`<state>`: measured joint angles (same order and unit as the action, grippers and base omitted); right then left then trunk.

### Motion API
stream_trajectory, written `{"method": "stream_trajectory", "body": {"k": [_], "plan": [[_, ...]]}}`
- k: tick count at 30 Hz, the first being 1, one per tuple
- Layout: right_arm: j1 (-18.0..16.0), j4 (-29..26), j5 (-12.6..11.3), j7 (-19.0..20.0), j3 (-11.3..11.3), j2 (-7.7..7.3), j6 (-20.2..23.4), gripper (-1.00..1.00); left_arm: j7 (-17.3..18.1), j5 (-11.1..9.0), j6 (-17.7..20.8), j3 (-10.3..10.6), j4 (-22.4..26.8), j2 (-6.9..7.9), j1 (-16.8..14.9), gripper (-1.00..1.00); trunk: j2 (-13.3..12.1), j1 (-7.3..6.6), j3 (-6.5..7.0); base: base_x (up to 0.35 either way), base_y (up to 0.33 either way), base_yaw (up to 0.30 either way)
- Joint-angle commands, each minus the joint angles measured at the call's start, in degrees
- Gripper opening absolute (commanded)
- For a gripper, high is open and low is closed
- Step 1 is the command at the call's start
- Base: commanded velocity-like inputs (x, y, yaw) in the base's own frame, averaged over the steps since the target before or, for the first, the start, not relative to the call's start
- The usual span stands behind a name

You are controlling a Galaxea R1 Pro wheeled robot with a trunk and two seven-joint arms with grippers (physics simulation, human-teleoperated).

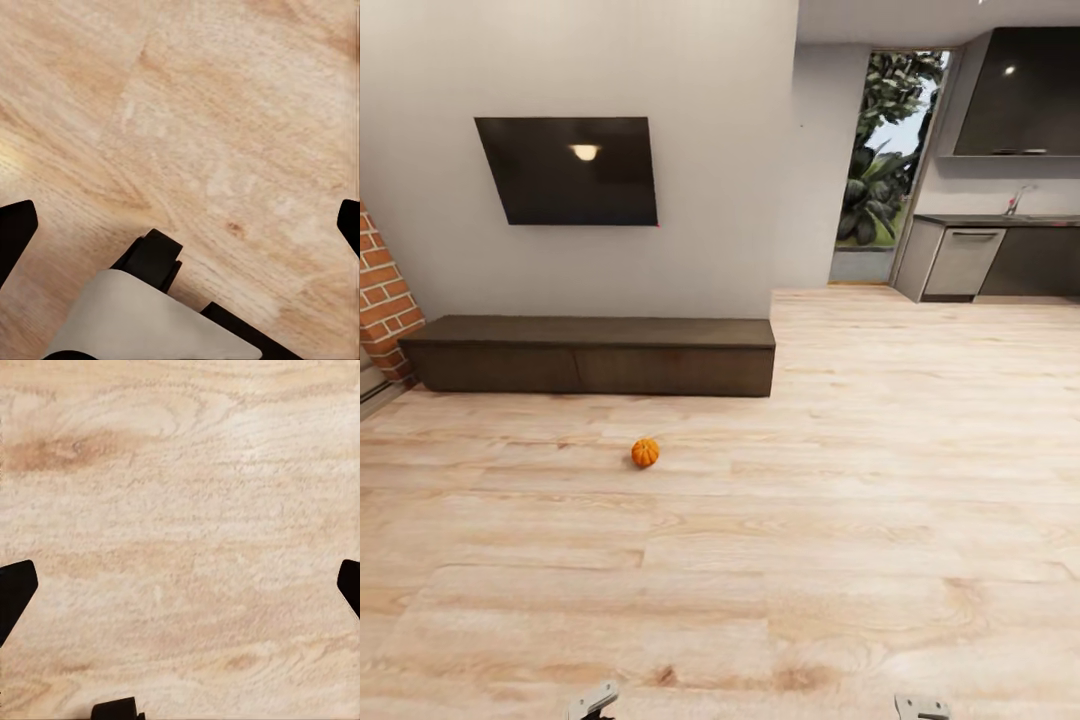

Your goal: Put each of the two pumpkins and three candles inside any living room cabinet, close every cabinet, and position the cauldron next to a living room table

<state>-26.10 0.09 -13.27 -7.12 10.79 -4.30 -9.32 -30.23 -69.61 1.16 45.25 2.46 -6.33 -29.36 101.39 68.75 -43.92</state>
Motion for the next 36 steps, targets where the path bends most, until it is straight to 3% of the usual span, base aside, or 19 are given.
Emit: {"method": "stream_trajectory", "body": {"k": [1, 21, 36], "plan": [[0.0, 0.0, 0.0, 0.0, 0.0, 0.00, 0.0, 1.00, 0.0, 0.0, 0.0, 0.0, 0.0, 0.00, 0.0, 1.00, 0.0, 0.00, 0.00, 0.312, 0.000, 0.000], [0.0, 0.2, 0.1, 0.0, 0.0, 0.00, 0.1, 1.00, 0.0, 0.0, 0.0, 0.0, 0.0, 0.05, 0.0, 1.00, 0.0, 0.00, 0.00, 0.319, 0.000, 0.000], [0.0, 0.0, -0.2, 0.0, -0.1, 0.03, 0.0, 1.00, 0.0, 0.0, 0.0, 0.0, 0.0, 0.09, 0.0, 1.00, 0.0, 0.00, 0.00, 0.046, 0.014, 0.051]]}}
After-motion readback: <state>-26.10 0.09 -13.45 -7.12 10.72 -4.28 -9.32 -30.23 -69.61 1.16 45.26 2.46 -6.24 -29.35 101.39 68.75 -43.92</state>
